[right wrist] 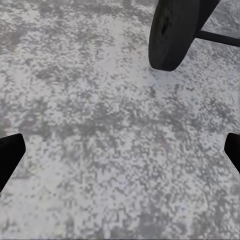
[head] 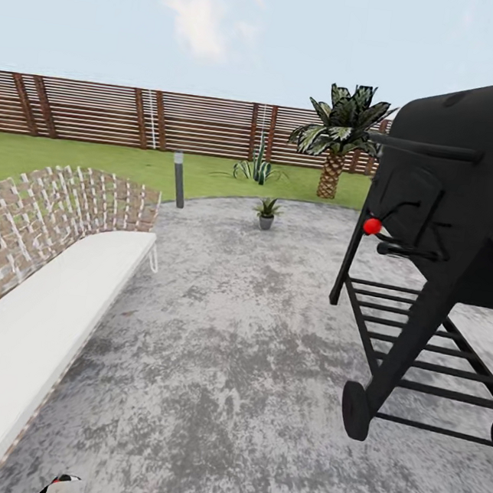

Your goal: Pick up the pesticide atomizer in the garden and spray insectifuge to fully cover both potted plants in the garden.

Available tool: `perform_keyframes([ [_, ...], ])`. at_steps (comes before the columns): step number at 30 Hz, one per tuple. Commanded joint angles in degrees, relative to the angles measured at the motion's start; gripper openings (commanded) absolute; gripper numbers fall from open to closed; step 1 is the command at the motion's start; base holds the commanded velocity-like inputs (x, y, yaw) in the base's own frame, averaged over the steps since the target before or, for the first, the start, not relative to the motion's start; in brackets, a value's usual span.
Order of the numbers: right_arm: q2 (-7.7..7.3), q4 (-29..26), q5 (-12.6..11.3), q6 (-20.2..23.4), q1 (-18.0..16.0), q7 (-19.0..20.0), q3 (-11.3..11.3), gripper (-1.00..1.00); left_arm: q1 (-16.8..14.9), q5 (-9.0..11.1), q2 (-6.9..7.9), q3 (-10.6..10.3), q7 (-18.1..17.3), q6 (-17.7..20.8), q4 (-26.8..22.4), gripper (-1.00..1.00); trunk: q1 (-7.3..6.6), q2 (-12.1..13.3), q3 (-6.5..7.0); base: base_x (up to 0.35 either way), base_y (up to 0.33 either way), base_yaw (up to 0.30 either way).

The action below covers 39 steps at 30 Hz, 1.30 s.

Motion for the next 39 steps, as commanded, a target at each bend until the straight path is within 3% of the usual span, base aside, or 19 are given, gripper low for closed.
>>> perform_keyframes([
  [1, 0.00, 0.03, 0.37, -0.09, -0.03, -0.37, 0.04, 1.00, -0.03, -0.14, 0.00, 0.02, 0.22, -0.18, 0.05, -1.00, 0.02, -0.02, -0.05, 0.340, 0.000, 0.000],
  [22, 0.00, 0.06, 0.40, -0.01, -0.03, -0.37, 0.04, 1.00, -0.05, -0.14, 0.00, 0.02, 0.22, -0.21, 0.06, -1.00, 0.02, -0.02, -0.05, 0.340, 0.002, 0.000],
  [39, 0.00, 0.06, 0.42, -0.01, -0.03, -0.37, 0.04, 1.00, -0.04, -0.14, -0.01, 0.01, 0.22, -0.22, 0.06, -1.00, 0.02, -0.02, -0.05, 0.336, 0.087, 0.000],
])
